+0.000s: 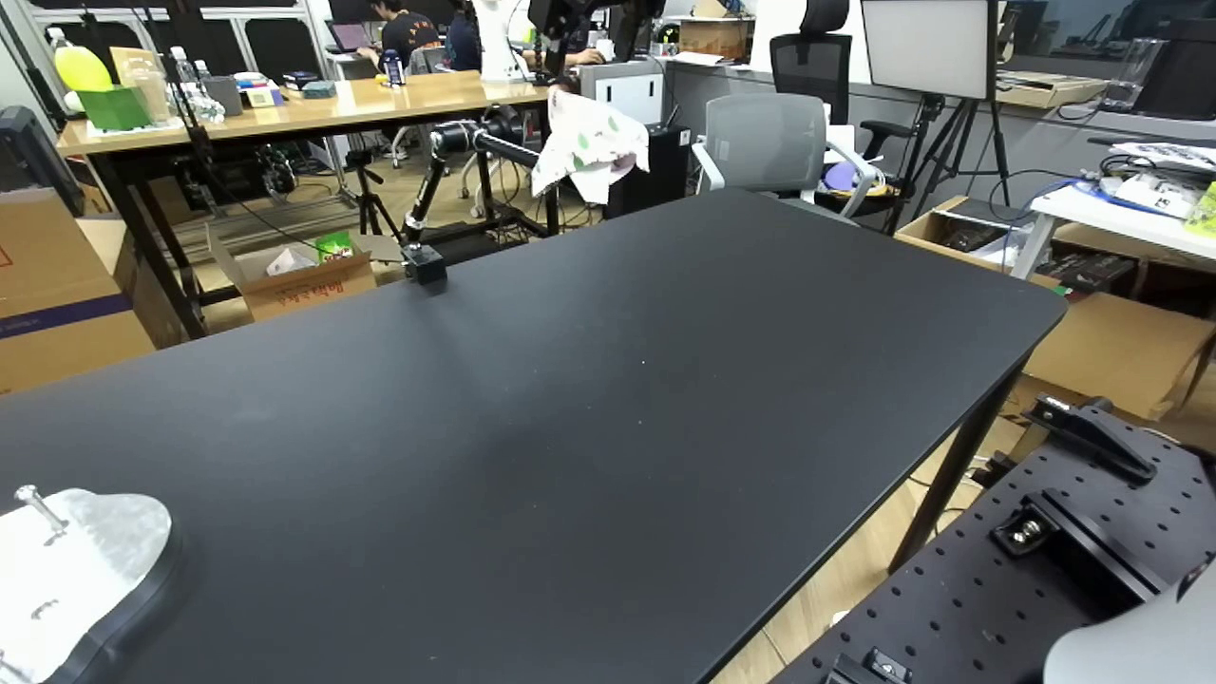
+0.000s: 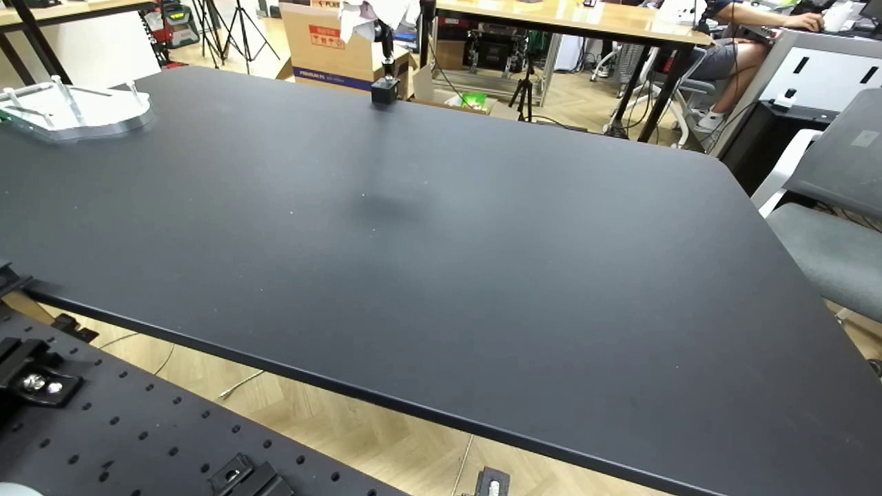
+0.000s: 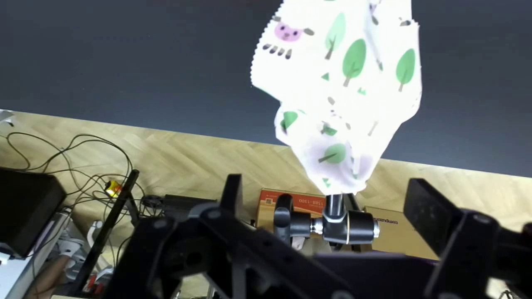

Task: Put the cloth on the table

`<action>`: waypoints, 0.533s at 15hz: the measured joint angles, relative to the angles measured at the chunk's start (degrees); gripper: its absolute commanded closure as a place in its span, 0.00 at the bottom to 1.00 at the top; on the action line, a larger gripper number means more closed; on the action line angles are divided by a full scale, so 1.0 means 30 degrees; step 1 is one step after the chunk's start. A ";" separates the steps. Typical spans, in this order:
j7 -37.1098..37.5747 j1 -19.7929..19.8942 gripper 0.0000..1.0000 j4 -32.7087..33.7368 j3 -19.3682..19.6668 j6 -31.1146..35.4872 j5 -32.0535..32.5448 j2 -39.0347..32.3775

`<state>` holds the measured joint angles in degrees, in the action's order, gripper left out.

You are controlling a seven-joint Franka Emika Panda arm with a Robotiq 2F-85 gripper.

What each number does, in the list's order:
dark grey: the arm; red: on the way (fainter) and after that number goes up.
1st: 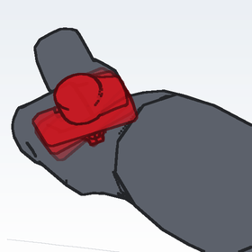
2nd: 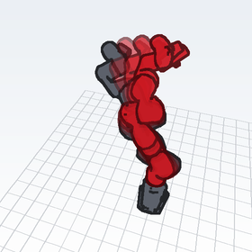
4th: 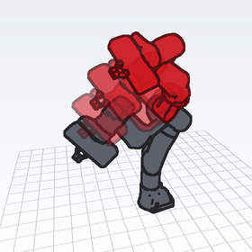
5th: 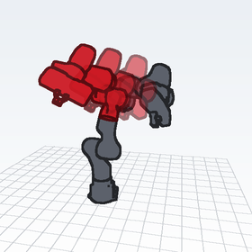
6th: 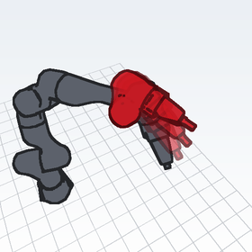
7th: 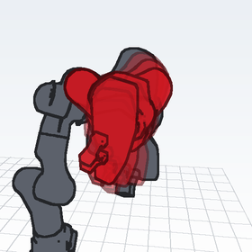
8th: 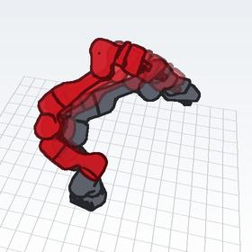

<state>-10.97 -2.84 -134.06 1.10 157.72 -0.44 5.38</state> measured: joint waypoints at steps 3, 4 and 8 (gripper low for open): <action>-0.0415 -0.0087 0.25 0.0546 -0.0177 -0.0006 -0.0268 -0.1065; -0.0514 -0.0085 0.26 0.0748 -0.0212 -0.0015 -0.0268 -0.1415; -0.0923 -0.0066 0.55 0.1391 -0.0317 -0.0017 -0.0390 -0.2426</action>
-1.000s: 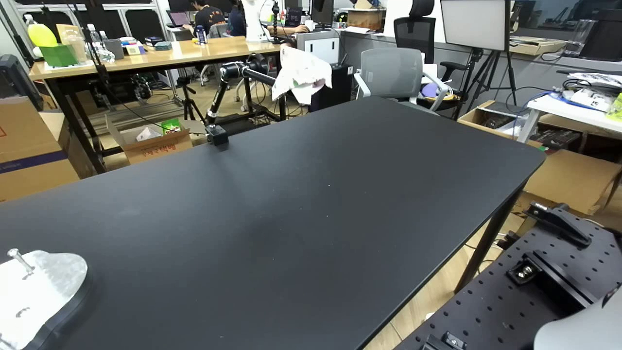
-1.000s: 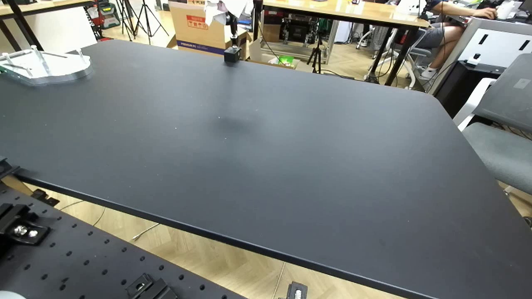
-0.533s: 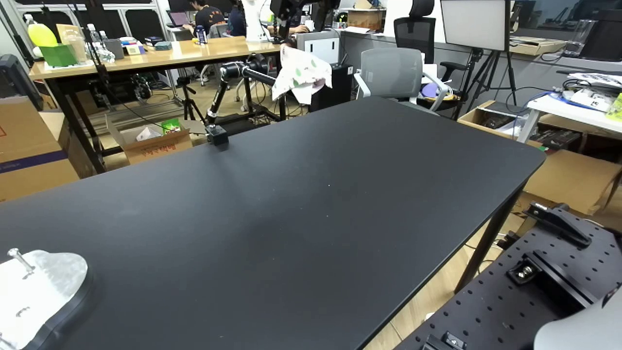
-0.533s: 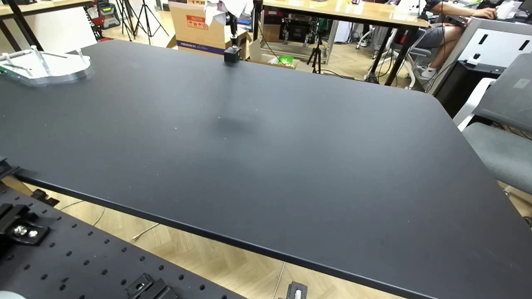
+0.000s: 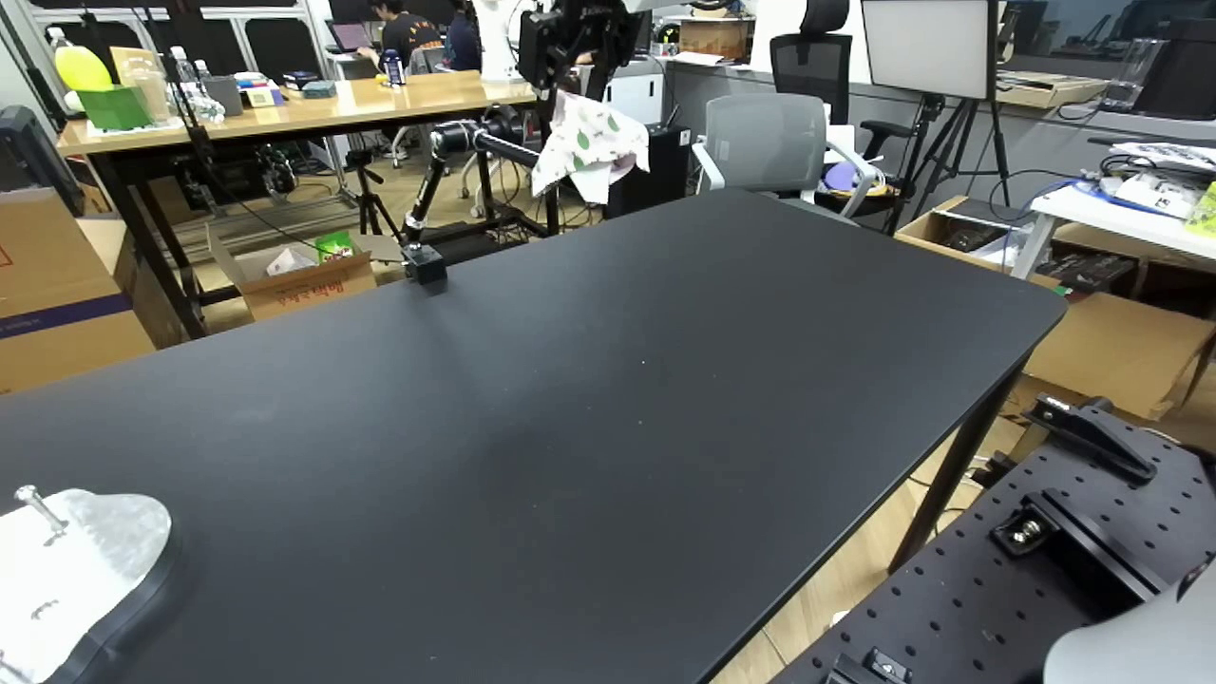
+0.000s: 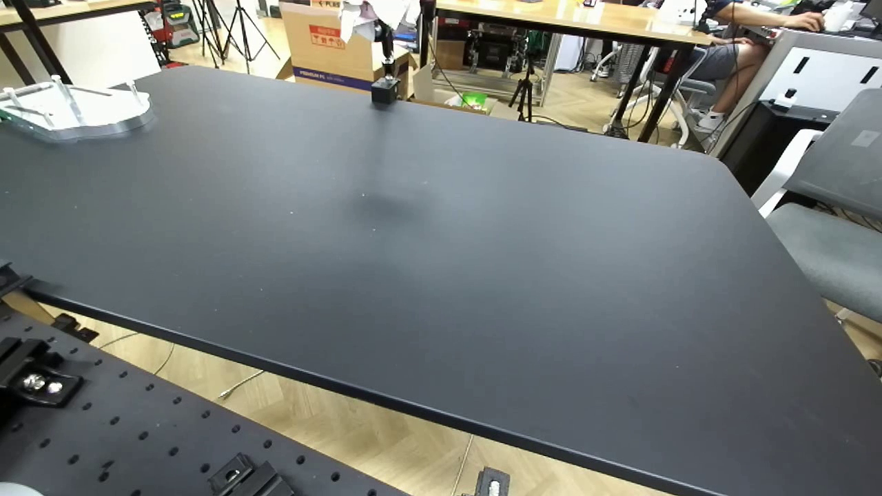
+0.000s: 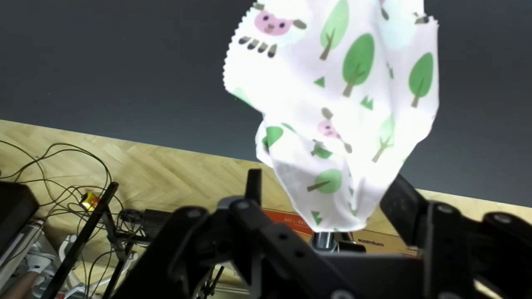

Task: Put the cloth on the table

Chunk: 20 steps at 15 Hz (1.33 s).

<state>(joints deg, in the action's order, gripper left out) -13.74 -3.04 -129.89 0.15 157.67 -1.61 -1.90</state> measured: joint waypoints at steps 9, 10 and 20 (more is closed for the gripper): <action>-0.1043 0.0164 1.00 0.0655 -0.0428 0.0004 -0.0928 -0.0377; -0.1094 0.0176 1.00 0.0676 -0.0430 0.0003 -0.0991 -0.0312; -0.0119 0.1922 0.99 0.0362 0.0911 0.0114 -0.0340 0.2233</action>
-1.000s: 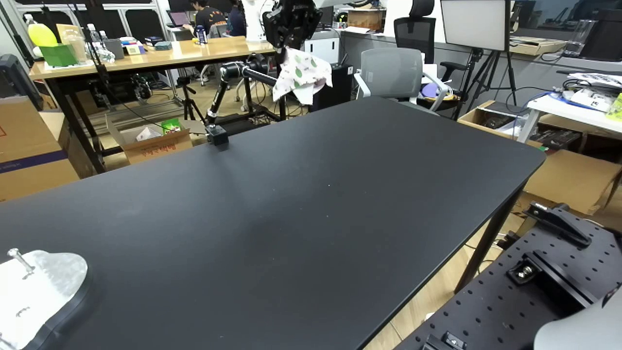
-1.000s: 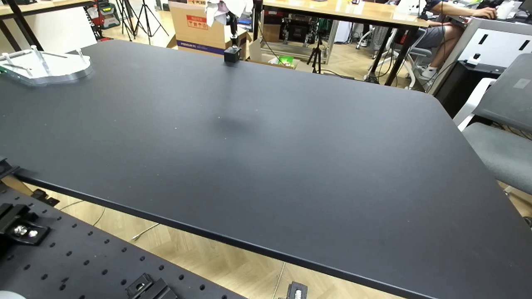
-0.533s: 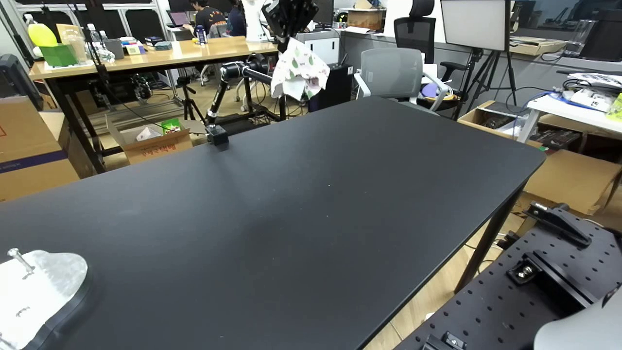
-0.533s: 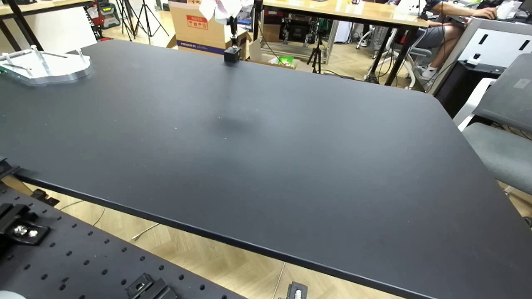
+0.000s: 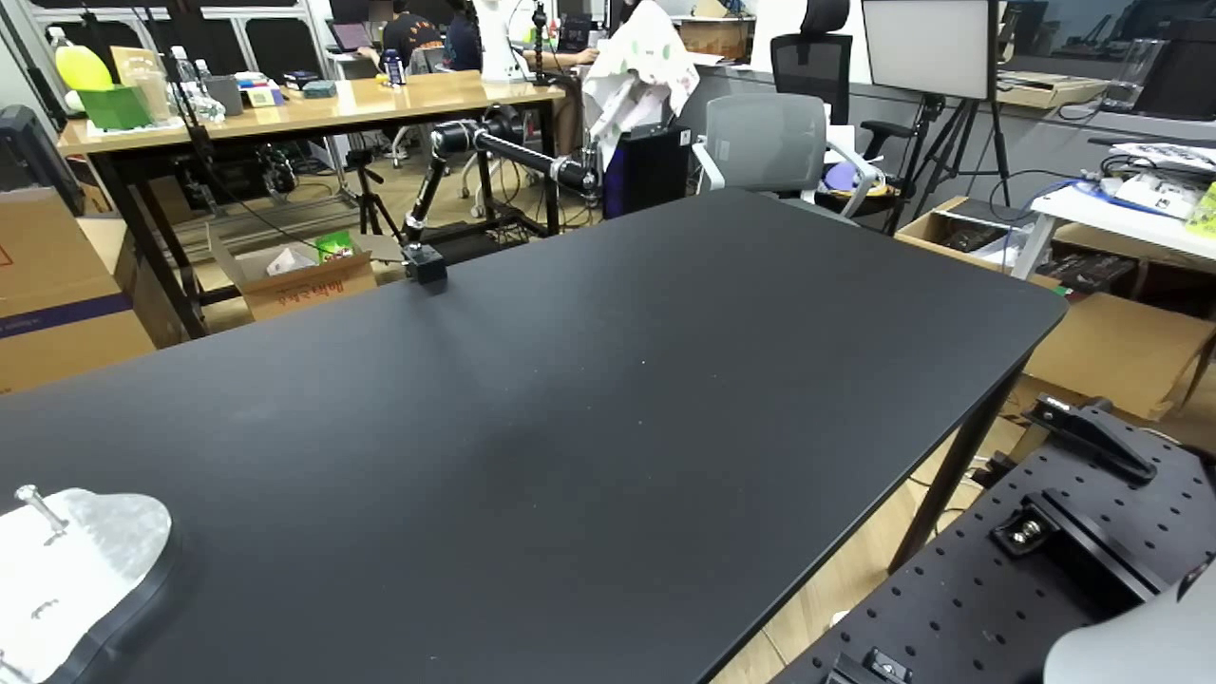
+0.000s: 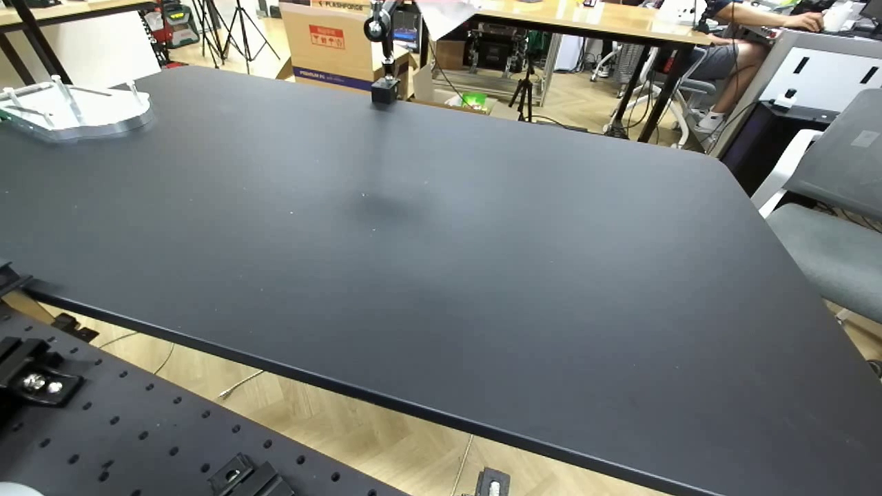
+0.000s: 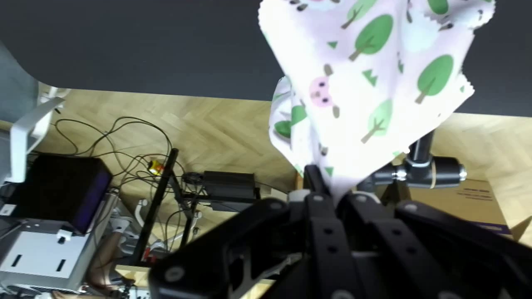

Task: Put the cloth on the table

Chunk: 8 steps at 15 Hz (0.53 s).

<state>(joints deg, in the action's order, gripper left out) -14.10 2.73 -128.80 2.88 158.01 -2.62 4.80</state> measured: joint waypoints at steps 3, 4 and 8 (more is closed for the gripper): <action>0.0820 0.0838 0.99 -0.0217 0.0623 0.0060 0.0992 0.0153; 0.1094 0.1041 0.99 -0.0356 0.0762 0.0154 0.1352 0.0108; 0.1719 0.1379 0.99 -0.1306 0.0979 0.0938 0.2109 -0.0317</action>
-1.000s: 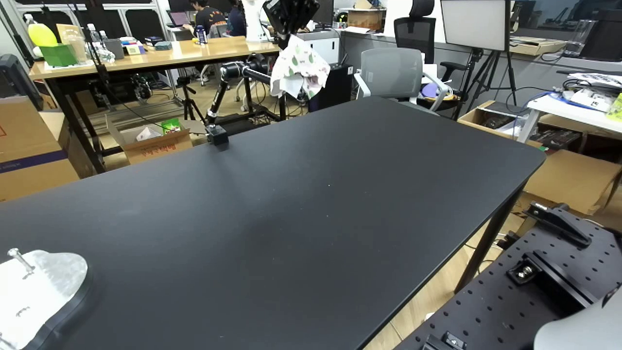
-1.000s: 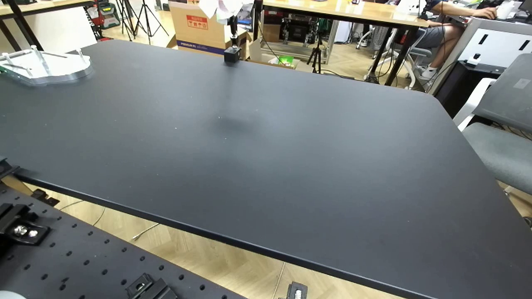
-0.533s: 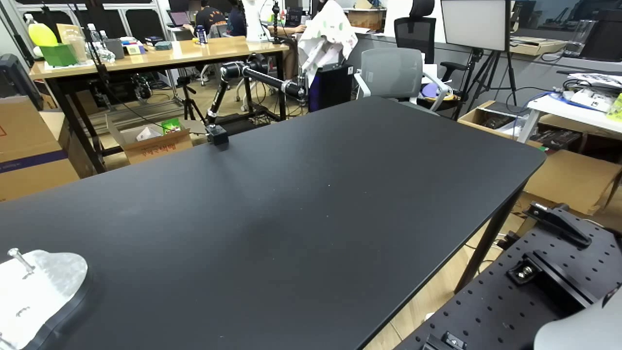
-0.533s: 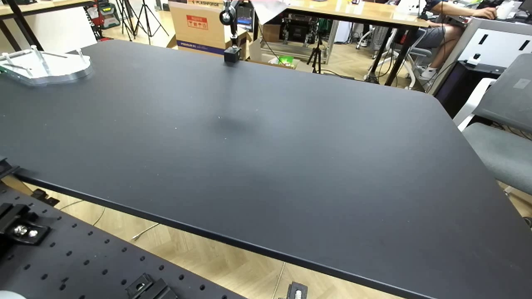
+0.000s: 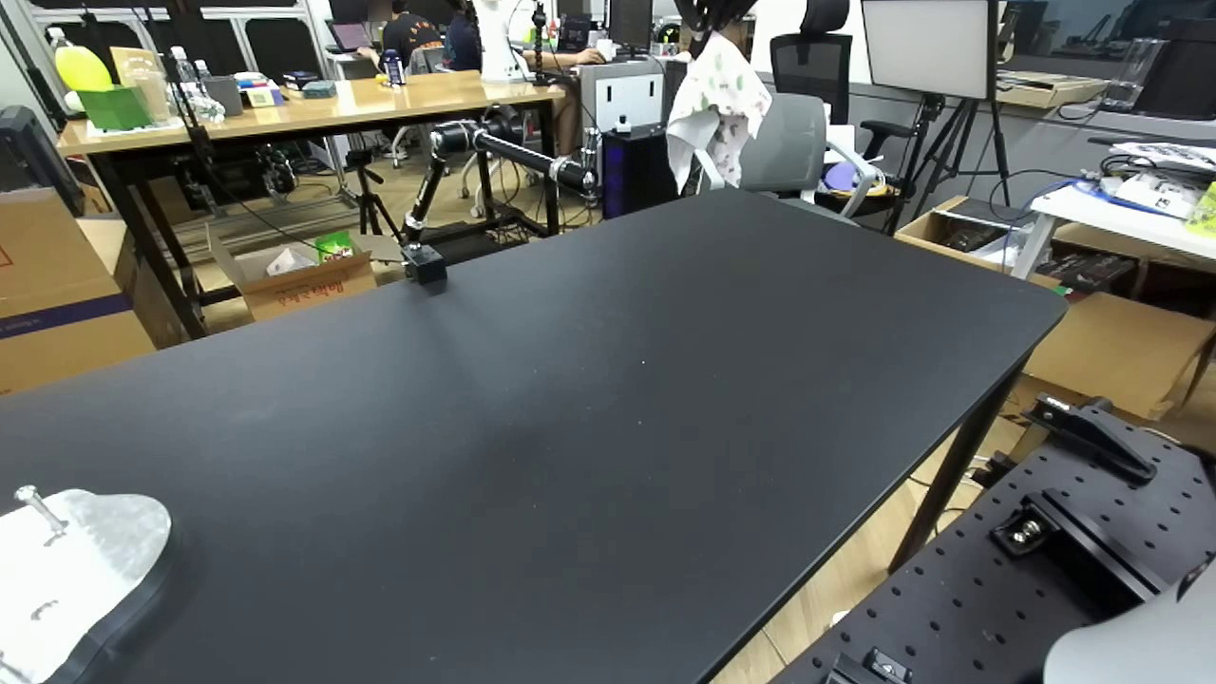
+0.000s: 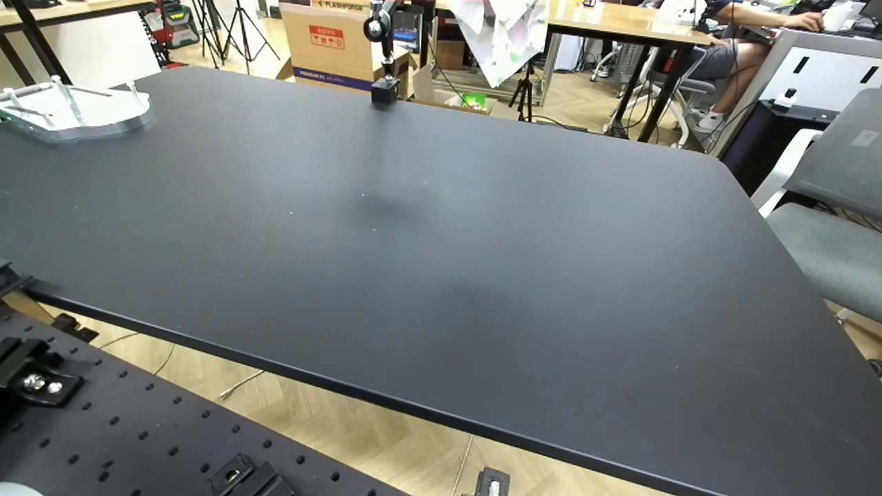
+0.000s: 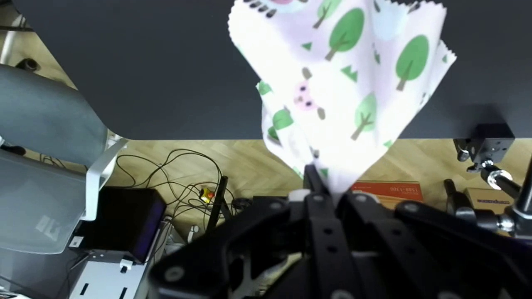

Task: Put the cloth on the table

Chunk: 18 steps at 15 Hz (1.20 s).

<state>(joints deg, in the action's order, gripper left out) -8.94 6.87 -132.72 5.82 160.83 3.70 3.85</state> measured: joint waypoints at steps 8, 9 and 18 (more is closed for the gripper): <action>-0.0412 -0.0338 0.99 -0.1358 -0.0364 0.4291 -0.0154 -0.2873; -0.0518 -0.0336 0.99 -0.1357 -0.0391 0.4594 -0.0178 -0.3338; -0.2467 0.0921 0.56 -0.1255 -0.1847 0.5317 -0.1675 -0.5983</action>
<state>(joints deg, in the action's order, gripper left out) -16.34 9.63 -136.48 0.28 176.78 -1.32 -14.10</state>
